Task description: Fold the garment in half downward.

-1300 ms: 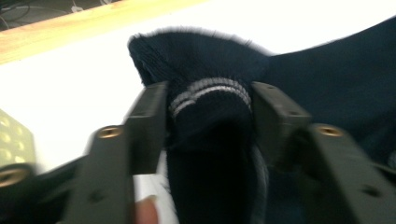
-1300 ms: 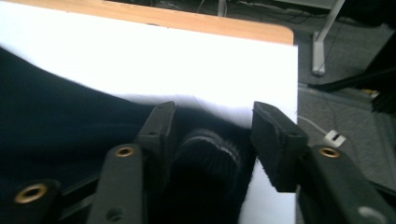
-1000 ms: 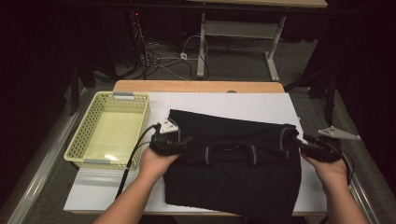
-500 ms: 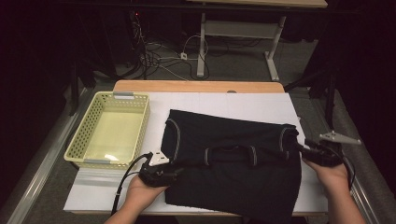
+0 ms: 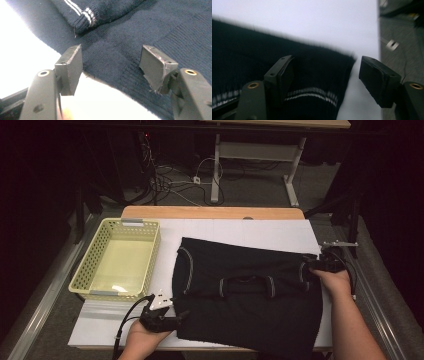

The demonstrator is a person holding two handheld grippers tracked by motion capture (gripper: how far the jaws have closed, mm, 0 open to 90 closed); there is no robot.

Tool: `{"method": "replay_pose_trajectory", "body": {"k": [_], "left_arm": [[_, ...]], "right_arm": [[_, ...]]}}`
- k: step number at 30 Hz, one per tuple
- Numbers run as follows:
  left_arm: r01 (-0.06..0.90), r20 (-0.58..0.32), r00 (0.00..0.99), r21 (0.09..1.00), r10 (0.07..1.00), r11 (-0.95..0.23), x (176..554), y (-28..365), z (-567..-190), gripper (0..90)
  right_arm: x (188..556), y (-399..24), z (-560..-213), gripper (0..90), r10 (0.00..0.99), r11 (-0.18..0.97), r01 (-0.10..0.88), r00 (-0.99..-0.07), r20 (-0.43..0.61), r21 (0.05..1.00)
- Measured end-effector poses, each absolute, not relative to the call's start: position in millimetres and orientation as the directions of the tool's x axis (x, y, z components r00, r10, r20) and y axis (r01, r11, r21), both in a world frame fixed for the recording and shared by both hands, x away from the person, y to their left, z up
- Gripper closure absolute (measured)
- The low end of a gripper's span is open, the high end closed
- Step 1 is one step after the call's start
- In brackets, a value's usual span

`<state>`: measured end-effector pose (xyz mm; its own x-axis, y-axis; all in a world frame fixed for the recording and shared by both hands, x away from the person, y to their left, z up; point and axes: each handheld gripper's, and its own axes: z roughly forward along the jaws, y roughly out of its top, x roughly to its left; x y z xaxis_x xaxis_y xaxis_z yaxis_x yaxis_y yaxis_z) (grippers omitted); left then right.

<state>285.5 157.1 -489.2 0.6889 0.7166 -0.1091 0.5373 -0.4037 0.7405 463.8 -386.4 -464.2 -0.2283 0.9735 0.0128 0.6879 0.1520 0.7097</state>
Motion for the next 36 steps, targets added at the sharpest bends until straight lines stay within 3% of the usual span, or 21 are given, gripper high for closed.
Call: {"method": "replay_pose_trajectory", "body": {"k": [3, 7, 11, 14, 24, 26, 28, 36], "left_arm": [[0.556, -0.127, 0.679, 0.732, 0.723, -0.394, 286, 157, -490, 34.5], [0.559, -0.118, 0.683, 0.720, 0.721, -0.412, 284, 154, -490, 34.0], [0.561, -0.119, 0.683, 0.717, 0.720, -0.414, 281, 154, -490, 34.1], [0.561, -0.121, 0.684, 0.717, 0.720, -0.413, 279, 155, -490, 34.2], [0.533, -0.115, 0.693, 0.745, 0.711, -0.400, 276, 158, -489, 33.6], [0.530, -0.118, 0.701, 0.747, 0.704, -0.402, 276, 158, -488, 33.3], [0.526, -0.115, 0.703, 0.749, 0.702, -0.404, 276, 157, -486, 33.3], [0.506, -0.116, 0.721, 0.762, 0.684, -0.404, 277, 152, -484, 33.3]], "right_arm": [[456, -388, -471, 32.9, 0.969, 0.158, 0.675, -0.245, 0.017, 0.720], [454, -388, -471, 50.6, 0.956, 0.178, 0.664, -0.291, 0.032, 0.726], [457, -388, -469, 76.7, 0.941, 0.182, 0.665, -0.332, 0.068, 0.724], [460, -382, -466, 81.0, 0.935, 0.243, 0.646, -0.355, 0.002, 0.724], [488, -376, -396, 81.6, 0.947, 0.276, 0.452, -0.281, -0.159, 0.848], [493, -377, -400, 74.4, 0.955, 0.237, 0.481, -0.275, -0.111, 0.844], [491, -378, -410, 58.6, 0.958, 0.217, 0.509, -0.275, -0.081, 0.833], [432, -393, -425, 55.5, 0.961, 0.195, 0.513, -0.270, -0.059, 0.836]]}}
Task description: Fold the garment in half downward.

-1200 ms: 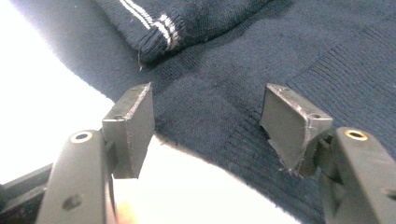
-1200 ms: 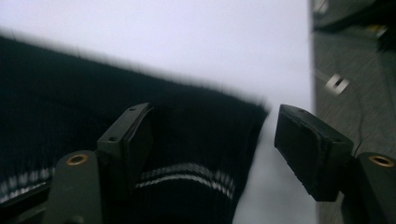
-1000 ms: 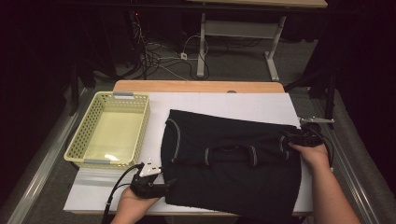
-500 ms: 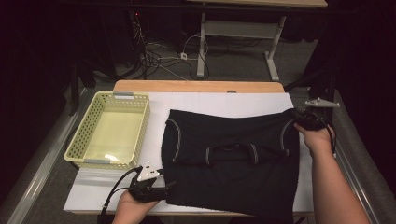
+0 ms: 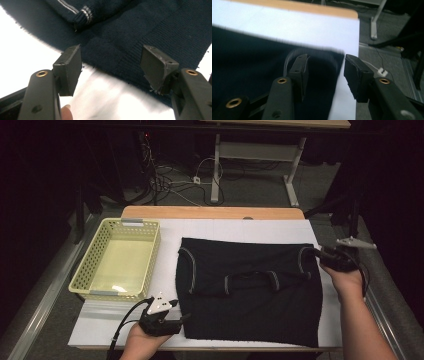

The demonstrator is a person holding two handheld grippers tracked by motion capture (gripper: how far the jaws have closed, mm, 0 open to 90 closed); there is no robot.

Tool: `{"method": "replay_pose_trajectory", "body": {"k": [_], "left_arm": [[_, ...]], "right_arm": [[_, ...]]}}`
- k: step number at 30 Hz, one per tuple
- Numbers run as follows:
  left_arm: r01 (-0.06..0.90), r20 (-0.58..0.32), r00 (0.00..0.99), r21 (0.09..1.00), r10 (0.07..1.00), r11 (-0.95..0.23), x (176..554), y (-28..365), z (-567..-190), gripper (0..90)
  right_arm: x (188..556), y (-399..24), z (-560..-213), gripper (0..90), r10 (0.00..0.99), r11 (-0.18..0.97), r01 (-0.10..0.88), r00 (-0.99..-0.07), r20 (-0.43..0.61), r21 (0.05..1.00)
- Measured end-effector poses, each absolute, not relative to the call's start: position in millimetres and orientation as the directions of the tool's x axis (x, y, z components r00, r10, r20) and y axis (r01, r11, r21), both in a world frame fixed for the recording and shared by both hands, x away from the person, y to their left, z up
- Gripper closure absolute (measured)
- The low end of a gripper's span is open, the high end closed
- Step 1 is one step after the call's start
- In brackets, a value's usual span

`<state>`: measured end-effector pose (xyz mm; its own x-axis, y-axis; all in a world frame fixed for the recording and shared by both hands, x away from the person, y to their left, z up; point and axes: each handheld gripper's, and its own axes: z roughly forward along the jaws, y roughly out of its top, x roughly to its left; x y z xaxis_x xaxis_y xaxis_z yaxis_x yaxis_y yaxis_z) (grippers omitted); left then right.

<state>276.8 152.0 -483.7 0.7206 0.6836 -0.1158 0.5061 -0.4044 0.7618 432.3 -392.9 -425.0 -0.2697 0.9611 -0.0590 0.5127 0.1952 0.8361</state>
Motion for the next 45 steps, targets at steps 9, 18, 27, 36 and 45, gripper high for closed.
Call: {"method": "replay_pose_trajectory", "body": {"k": [9, 18, 27, 36, 45], "left_arm": [[0.502, -0.116, 0.748, 0.742, 0.654, -0.443, 284, 143, -486, 37.5], [0.494, -0.110, 0.753, 0.745, 0.648, -0.449, 285, 143, -485, 38.5], [0.472, -0.120, 0.783, 0.753, 0.610, -0.459, 282, 139, -481, 38.7], [0.455, -0.136, 0.816, 0.752, 0.562, -0.478, 270, 133, -489, 51.2], [0.464, -0.157, 0.820, 0.745, 0.551, -0.479, 266, 130, -489, 52.5]], "right_arm": [[337, -382, -444, 54.9, 0.937, 0.245, 0.527, -0.343, -0.059, 0.814], [278, -368, -462, 52.6, 0.929, 0.252, 0.526, -0.366, -0.051, 0.813], [230, -369, -472, 52.0, 0.933, 0.231, 0.527, -0.357, -0.034, 0.817], [244, -363, -477, 50.4, 0.929, 0.197, 0.538, -0.369, 0.019, 0.819], [242, -368, -479, 48.2, 0.933, 0.176, 0.550, -0.358, 0.040, 0.817]]}}
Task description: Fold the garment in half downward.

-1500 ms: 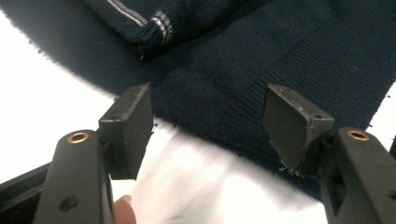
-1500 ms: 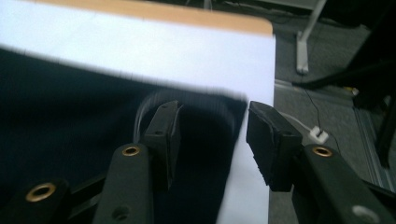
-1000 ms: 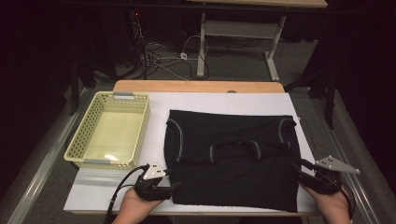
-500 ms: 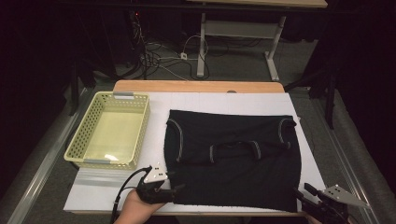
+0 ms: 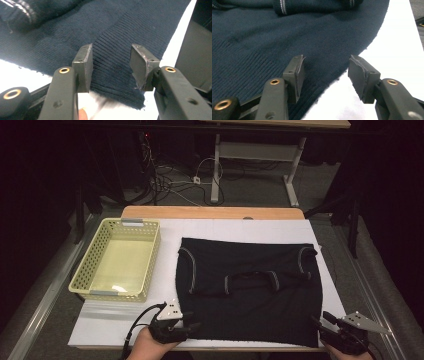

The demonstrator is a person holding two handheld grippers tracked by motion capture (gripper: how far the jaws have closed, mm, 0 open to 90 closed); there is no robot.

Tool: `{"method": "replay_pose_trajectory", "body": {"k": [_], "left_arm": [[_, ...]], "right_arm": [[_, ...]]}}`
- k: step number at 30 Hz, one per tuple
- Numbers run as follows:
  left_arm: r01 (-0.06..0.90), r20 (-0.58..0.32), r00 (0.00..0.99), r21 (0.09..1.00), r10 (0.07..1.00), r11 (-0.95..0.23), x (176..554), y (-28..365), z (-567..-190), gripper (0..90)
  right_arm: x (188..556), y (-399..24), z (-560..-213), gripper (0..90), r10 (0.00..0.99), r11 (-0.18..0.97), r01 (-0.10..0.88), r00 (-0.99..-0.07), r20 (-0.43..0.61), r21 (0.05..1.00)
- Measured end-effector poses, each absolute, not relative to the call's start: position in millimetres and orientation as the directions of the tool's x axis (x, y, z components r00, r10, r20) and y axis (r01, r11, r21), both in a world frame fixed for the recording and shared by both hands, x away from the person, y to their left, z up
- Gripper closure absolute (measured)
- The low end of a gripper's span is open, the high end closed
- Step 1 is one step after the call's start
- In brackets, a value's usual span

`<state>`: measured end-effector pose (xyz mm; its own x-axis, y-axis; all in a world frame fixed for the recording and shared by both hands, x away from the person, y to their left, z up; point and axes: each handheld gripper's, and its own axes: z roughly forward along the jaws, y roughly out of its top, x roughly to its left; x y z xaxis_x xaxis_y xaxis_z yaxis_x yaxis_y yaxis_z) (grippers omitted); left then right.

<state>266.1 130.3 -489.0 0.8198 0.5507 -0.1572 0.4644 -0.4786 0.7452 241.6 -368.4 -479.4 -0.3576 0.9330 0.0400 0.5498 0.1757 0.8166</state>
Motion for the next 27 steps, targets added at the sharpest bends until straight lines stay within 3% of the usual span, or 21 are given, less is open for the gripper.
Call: {"method": "replay_pose_trajectory", "body": {"k": [6, 11, 17, 21, 27], "left_arm": [[0.445, -0.141, 0.840, 0.730, 0.523, -0.518, 264, 126, -490, 55.0], [0.445, -0.133, 0.838, 0.727, 0.529, -0.523, 263, 125, -491, 67.3], [0.430, -0.113, 0.845, 0.724, 0.522, -0.539, 264, 123, -491, 85.3], [0.440, -0.156, 0.850, 0.735, 0.503, -0.516, 267, 128, -487, 86.3], [0.420, -0.142, 0.857, 0.750, 0.496, -0.511, 262, 136, -475, 86.3]], "right_arm": [[239, -367, -482, 54.8, 0.920, 0.198, 0.560, -0.389, 0.045, 0.804], [233, -366, -485, 59.3, 0.912, 0.211, 0.562, -0.407, 0.045, 0.800], [231, -365, -484, 85.6, 0.898, 0.232, 0.568, -0.437, 0.051, 0.790], [229, -360, -479, 87.5, 0.895, 0.294, 0.544, -0.446, -0.026, 0.786], [213, -370, -469, 87.4, 0.903, 0.248, 0.496, -0.430, -0.013, 0.832]]}}
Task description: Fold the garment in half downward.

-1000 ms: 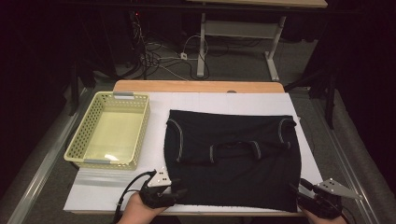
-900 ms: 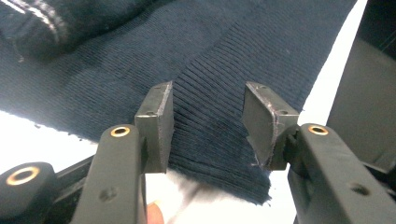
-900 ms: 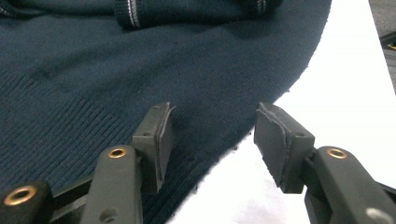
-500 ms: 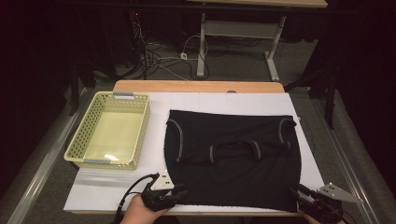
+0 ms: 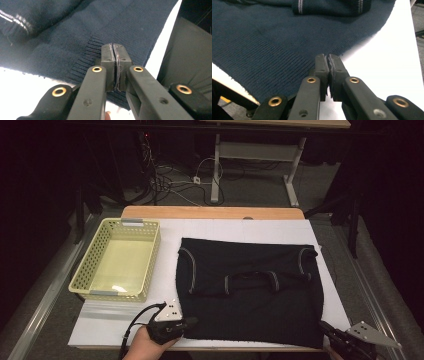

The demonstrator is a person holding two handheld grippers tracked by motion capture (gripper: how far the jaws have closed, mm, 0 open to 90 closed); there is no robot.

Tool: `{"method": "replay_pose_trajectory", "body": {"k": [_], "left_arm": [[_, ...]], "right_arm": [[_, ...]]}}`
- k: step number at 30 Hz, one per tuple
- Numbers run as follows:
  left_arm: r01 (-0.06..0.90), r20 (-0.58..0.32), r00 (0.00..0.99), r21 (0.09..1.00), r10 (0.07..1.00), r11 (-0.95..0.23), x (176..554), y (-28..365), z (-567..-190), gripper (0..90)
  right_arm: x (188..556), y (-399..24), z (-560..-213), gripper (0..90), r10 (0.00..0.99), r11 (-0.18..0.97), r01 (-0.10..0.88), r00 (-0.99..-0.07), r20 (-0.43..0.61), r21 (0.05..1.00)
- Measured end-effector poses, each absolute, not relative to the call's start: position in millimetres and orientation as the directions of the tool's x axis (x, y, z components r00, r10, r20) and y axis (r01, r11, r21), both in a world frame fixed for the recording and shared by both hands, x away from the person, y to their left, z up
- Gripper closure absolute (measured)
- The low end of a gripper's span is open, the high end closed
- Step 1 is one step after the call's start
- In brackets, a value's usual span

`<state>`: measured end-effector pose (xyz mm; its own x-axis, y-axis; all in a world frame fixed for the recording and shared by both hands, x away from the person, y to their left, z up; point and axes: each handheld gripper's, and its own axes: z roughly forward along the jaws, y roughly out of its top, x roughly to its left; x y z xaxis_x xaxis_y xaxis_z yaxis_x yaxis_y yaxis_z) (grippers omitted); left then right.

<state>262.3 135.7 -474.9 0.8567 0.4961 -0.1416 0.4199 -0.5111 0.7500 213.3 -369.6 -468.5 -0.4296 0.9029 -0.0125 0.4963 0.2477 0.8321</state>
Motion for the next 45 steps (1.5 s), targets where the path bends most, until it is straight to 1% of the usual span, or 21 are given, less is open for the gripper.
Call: {"method": "replay_pose_trajectory", "body": {"k": [2, 5, 7, 9, 11, 14, 16, 19, 21, 23, 26, 28, 31, 33, 34, 36, 39, 41, 43, 44, 45], "left_arm": [[0.427, -0.149, 0.856, 0.743, 0.495, -0.515, 262, 138, -476, 86.3], [0.439, -0.148, 0.852, 0.725, 0.503, -0.530, 262, 138, -482, 86.0], [0.432, -0.125, 0.850, 0.720, 0.511, -0.543, 262, 134, -484, 84.5], [0.437, -0.136, 0.843, 0.737, 0.520, -0.516, 264, 132, -481, 72.3], [0.435, -0.138, 0.835, 0.759, 0.533, -0.484, 267, 131, -476, 63.0], [0.446, -0.135, 0.797, 0.789, 0.589, -0.423, 275, 130, -466, 51.8], [0.454, -0.132, 0.771, 0.800, 0.623, -0.392, 281, 128, -463, 47.6], [0.471, -0.121, 0.740, 0.796, 0.662, -0.380, 294, 123, -462, 41.5], [0.475, -0.109, 0.716, 0.800, 0.689, -0.367, 303, 121, -463, 39.8], [0.496, -0.120, 0.686, 0.798, 0.717, -0.341, 314, 119, -465, 36.8], [0.510, -0.112, 0.651, 0.797, 0.751, -0.324, 327, 119, -466, 34.0], [0.528, -0.122, 0.636, 0.789, 0.762, -0.314, 335, 118, -467, 31.3], [0.544, -0.127, 0.630, 0.776, 0.766, -0.318, 342, 117, -469, 29.8], [0.554, -0.133, 0.634, 0.766, 0.762, -0.327, 345, 116, -472, 30.3], [0.554, -0.138, 0.642, 0.763, 0.754, -0.332, 346, 115, -473, 32.2], [0.554, -0.132, 0.650, 0.756, 0.748, -0.348, 347, 114, -476, 37.1], [0.563, -0.154, 0.662, 0.748, 0.734, -0.351, 350, 112, -479, 46.4], [0.572, -0.163, 0.668, 0.737, 0.726, -0.360, 351, 111, -482, 55.2], [0.564, -0.147, 0.670, 0.738, 0.728, -0.370, 352, 111, -483, 62.3], [0.559, -0.141, 0.672, 0.741, 0.727, -0.372, 352, 111, -483, 67.1], [0.555, -0.148, 0.681, 0.743, 0.717, -0.374, 352, 112, -483, 73.1]], "right_arm": [[210, -372, -469, 87.4, 0.901, 0.242, 0.504, -0.434, 0.000, 0.829], [207, -372, -474, 87.3, 0.902, 0.255, 0.519, -0.433, -0.007, 0.816], [207, -371, -476, 84.3, 0.899, 0.254, 0.523, -0.438, 0.001, 0.813], [208, -370, -474, 74.9, 0.897, 0.240, 0.518, -0.442, 0.017, 0.821], [208, -369, -471, 66.1, 0.898, 0.230, 0.509, -0.439, 0.021, 0.829], [214, -365, -467, 60.0, 0.904, 0.216, 0.498, -0.427, 0.021, 0.840], [224, -363, -464, 59.2, 0.903, 0.219, 0.496, -0.430, 0.019, 0.840], [244, -361, -460, 57.6, 0.911, 0.209, 0.499, -0.412, 0.018, 0.841], [259, -361, -456, 54.3, 0.918, 0.205, 0.502, -0.396, 0.013, 0.840], [272, -362, -450, 52.9, 0.926, 0.184, 0.496, -0.378, 0.020, 0.849], [291, -363, -444, 49.5, 0.933, 0.168, 0.491, -0.359, 0.023, 0.855], [304, -364, -442, 46.6, 0.939, 0.163, 0.493, -0.345, 0.020, 0.854], [324, -366, -443, 37.2, 0.941, 0.144, 0.516, -0.335, 0.044, 0.845], [335, -365, -444, 35.0, 0.942, 0.153, 0.531, -0.334, 0.041, 0.834], [341, -365, -445, 34.0, 0.942, 0.155, 0.539, -0.334, 0.040, 0.828], [351, -363, -447, 33.9, 0.942, 0.165, 0.556, -0.334, 0.037, 0.814], [363, -361, -450, 35.2, 0.935, 0.173, 0.579, -0.351, 0.052, 0.797], [368, -357, -451, 39.6, 0.932, 0.185, 0.582, -0.360, 0.047, 0.792], [371, -354, -452, 46.2, 0.928, 0.200, 0.587, -0.371, 0.040, 0.785], [371, -352, -452, 50.9, 0.927, 0.205, 0.594, -0.372, 0.040, 0.778], [371, -350, -452, 58.7, 0.925, 0.215, 0.588, -0.378, 0.029, 0.780]]}}
